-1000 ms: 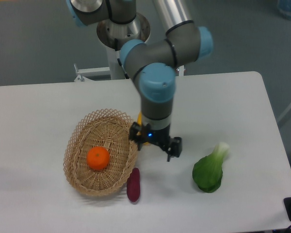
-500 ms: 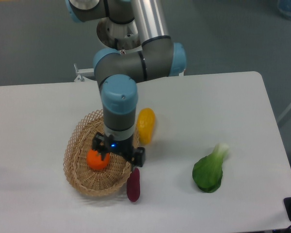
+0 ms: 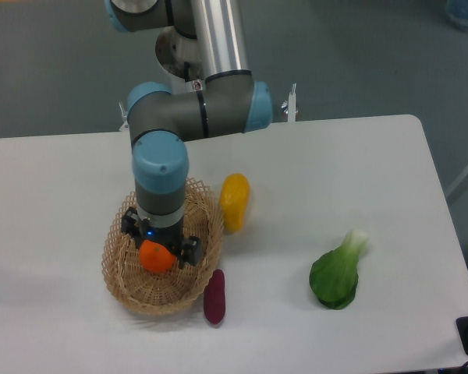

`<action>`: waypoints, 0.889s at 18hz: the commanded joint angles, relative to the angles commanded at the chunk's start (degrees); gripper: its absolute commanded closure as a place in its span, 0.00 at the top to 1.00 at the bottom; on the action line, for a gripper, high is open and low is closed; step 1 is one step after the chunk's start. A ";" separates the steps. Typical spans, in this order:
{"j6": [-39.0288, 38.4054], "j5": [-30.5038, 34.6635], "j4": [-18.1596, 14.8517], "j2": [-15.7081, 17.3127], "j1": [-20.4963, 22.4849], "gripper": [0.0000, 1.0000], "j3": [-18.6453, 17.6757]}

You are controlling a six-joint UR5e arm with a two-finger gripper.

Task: Pick up the orange from the basket
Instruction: 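Lower the gripper onto the orange and close the fingers around it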

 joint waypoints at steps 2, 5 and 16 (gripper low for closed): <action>0.09 0.97 0.00 -0.26 -0.53 1.00 -0.44; 0.00 1.33 0.09 -0.70 -0.70 1.00 -0.97; -1.31 5.28 1.05 -4.21 -2.55 1.00 -0.88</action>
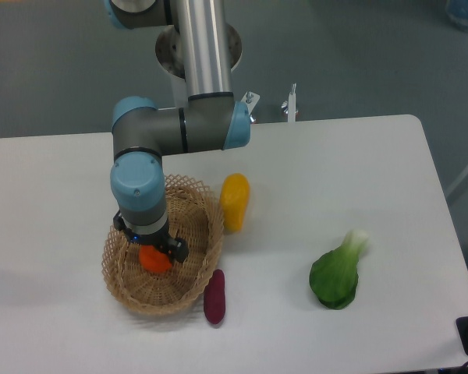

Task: Pick up the orange from the basket
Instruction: 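Lower the gripper onto the orange and close the fingers around it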

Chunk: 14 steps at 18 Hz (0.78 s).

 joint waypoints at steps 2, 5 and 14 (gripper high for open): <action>-2.28 -0.17 0.52 -0.70 0.00 1.00 0.35; -2.73 0.00 1.93 -1.06 0.00 0.92 0.26; -2.73 -0.62 -0.78 1.75 1.40 0.32 2.19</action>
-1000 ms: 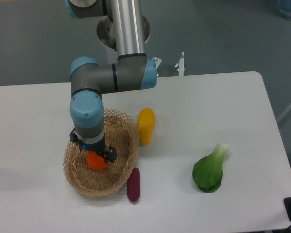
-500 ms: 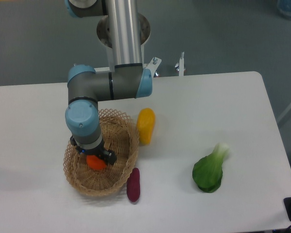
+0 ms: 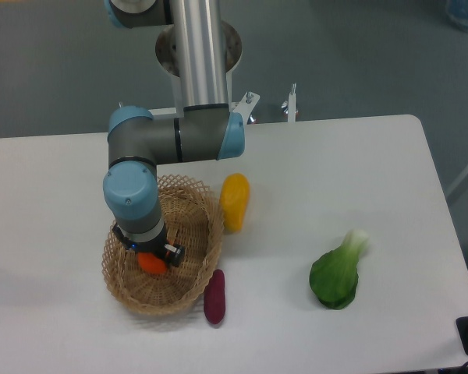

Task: Pick up the orange from the basket
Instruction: 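Lower the gripper onto the orange and close the fingers around it, then lift the orange out of the basket and carry it toward the bok choy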

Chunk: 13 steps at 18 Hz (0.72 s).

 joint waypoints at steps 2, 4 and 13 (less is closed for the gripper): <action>0.61 -0.26 -4.21 1.93 2.89 0.33 1.84; 0.79 -1.40 -7.12 2.29 5.27 0.34 3.95; 12.81 -1.14 -9.24 4.93 17.40 0.37 6.95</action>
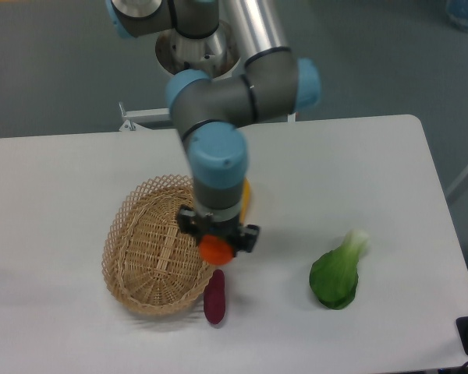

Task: Pick up the orange from the basket
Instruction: 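Lift the orange out of the basket and carry it toward the bok choy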

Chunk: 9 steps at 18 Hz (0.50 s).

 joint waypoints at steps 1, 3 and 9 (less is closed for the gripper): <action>2.11 0.00 0.00 0.35 1.14 0.37 0.00; 7.72 0.00 -0.09 1.58 4.04 0.37 0.00; 22.14 0.17 0.09 1.58 9.76 0.38 0.44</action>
